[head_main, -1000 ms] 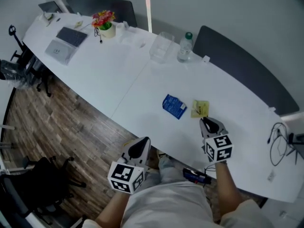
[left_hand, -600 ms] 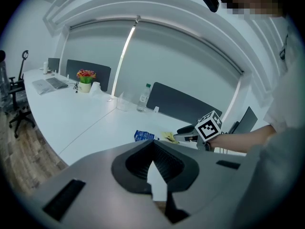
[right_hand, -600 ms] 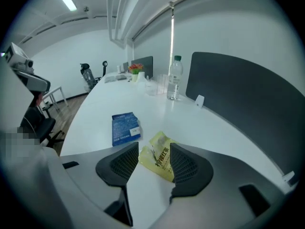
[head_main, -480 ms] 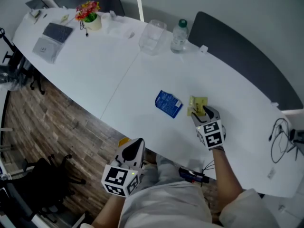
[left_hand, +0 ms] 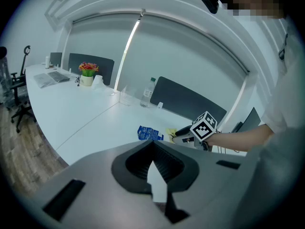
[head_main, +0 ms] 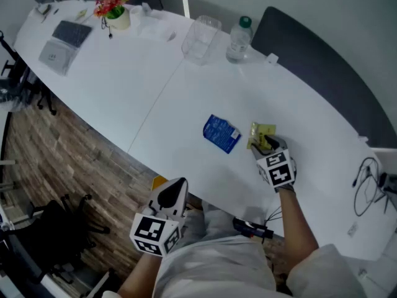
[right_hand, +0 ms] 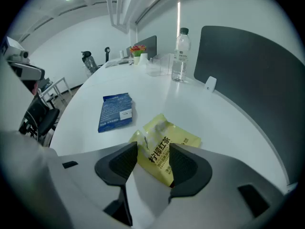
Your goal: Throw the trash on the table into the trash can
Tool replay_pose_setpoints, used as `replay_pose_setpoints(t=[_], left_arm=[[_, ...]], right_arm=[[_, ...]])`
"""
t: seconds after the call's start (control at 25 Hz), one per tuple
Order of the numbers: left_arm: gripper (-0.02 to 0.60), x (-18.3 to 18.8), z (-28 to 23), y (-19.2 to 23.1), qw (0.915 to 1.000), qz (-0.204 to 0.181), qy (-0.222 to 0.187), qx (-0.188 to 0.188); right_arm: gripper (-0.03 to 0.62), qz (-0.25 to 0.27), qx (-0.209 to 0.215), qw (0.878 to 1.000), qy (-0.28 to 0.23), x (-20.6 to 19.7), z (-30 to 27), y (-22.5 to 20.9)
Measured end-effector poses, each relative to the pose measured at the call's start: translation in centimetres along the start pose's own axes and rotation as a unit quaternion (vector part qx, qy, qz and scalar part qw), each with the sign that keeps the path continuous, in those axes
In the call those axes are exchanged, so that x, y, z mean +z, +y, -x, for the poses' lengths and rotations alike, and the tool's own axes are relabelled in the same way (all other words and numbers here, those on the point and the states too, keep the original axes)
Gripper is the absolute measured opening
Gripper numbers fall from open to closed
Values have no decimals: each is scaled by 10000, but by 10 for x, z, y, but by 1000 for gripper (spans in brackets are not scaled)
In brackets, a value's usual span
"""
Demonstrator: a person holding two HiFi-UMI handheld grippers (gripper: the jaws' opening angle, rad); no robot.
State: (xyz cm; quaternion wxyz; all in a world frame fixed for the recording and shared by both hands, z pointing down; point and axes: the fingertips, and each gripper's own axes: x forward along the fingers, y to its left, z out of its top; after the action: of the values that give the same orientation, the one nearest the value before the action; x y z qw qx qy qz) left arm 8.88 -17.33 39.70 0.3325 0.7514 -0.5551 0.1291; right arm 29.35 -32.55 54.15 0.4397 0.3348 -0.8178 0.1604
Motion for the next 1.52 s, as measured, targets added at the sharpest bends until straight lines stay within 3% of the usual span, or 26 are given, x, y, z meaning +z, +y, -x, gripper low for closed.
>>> replay_pose_setpoints(t=[0.24, 0.36, 0.48, 0.64, 0.84, 1.16, 1.32, 1.44, 1.52], left_arm=[[2, -2, 1, 2, 10000, 49, 23, 28], [2, -4, 3, 2, 10000, 69, 26, 36], [2, -7, 4, 3, 9999, 84, 47, 46], [2, -10, 5, 2, 9999, 123, 56, 46], [2, -11, 7, 2, 9999, 129, 65, 65], [2, -15, 7, 5, 9997, 201, 81, 123], [2, -17, 7, 5, 9996, 227, 99, 131], [2, -17, 7, 5, 9996, 229, 101, 136], [2, -17, 7, 5, 9996, 223, 96, 142]], right_arm=[[109, 123, -43, 9999, 94, 3, -3, 8], [100, 311, -81, 9994, 82, 7, 0, 11], [228, 106, 62, 9999, -77, 15, 6, 8], [318, -23, 27, 10000, -75, 16, 4, -7], [361, -324, 109, 9991, 256, 8, -10, -24], [359, -485, 135, 9984, 274, 5, -12, -27], [246, -462, 103, 9985, 286, 7, -10, -30], [118, -247, 1, 9993, 272, 9, -9, -28], [79, -48, -57, 9998, 208, 12, -9, -24]])
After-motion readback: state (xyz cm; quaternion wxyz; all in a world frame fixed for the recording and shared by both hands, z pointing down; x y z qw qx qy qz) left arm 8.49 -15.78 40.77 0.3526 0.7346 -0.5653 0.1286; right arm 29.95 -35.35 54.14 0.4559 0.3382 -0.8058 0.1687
